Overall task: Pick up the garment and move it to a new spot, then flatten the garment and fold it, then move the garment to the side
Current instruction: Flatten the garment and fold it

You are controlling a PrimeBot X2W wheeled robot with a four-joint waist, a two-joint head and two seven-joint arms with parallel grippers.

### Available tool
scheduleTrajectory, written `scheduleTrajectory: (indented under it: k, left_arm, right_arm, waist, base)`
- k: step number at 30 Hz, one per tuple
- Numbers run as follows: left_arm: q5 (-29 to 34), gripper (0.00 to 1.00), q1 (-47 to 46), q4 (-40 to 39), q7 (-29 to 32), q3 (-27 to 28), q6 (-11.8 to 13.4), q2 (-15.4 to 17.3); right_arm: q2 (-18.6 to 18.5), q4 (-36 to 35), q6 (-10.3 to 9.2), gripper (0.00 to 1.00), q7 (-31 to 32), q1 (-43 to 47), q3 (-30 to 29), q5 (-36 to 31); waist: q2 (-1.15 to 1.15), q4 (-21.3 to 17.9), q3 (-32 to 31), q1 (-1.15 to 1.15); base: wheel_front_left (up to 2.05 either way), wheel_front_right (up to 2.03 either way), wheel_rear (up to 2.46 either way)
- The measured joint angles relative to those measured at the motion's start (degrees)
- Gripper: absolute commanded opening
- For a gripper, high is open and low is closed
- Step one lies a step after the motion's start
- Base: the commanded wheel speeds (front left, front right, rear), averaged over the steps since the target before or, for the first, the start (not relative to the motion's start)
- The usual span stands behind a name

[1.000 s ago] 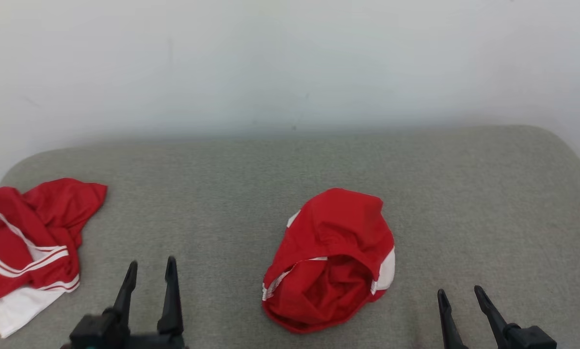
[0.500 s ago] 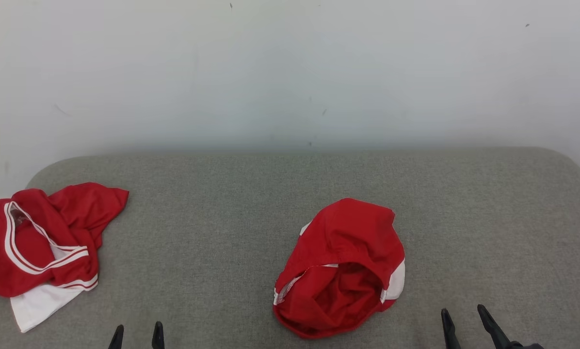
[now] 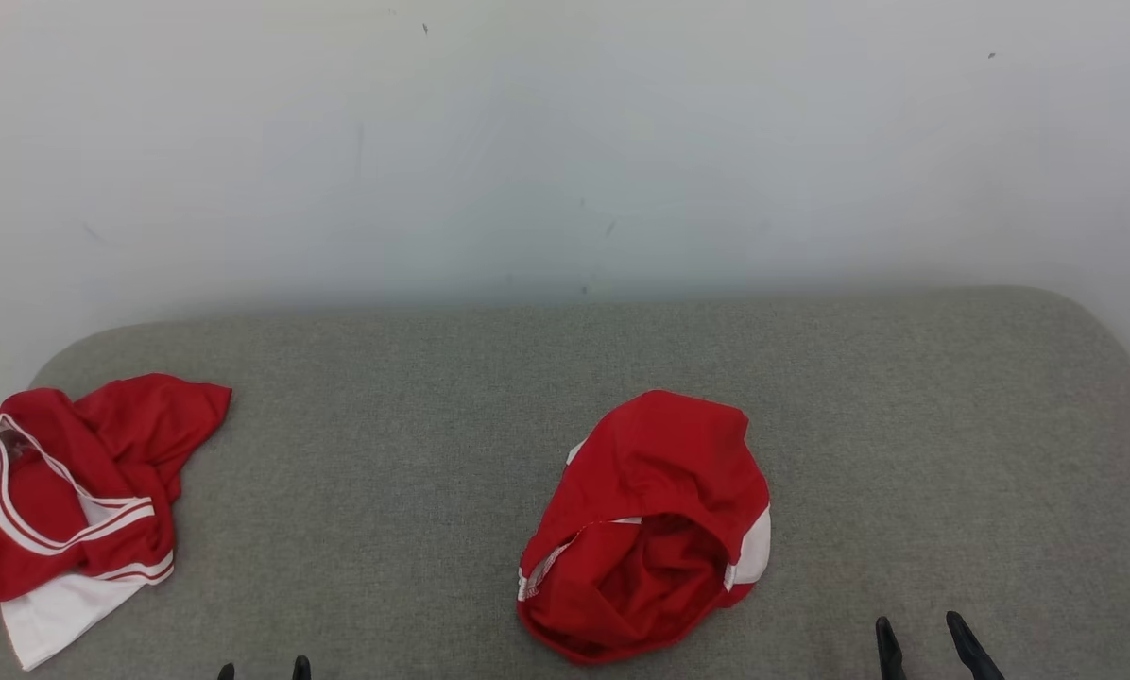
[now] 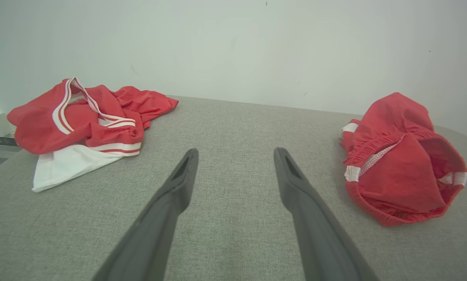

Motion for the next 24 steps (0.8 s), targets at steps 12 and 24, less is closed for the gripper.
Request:
scheduleTrajectory:
  k: [12,24]
  left_arm:
    - [0.2,1.0,-0.1,0.4,0.0,-0.6,-0.3,-0.3]
    - [0.0,1.0,-0.4,0.5,0.0,-1.1,-0.3,-0.3]
  right_arm:
    - [0.2,0.4,0.0,1.0,-0.2,-0.3,0.5,0.2]
    - [0.2,0.6,0.0,1.0,-0.3,-0.5,1.2,0.4]
  waist:
    - [0.01,-0.5,0.4,0.0]
    - [0.0,-0.9,0.4,0.01]
  base:
    - [0.0,0.0,0.0]
    - [0.0,0.0,0.0]
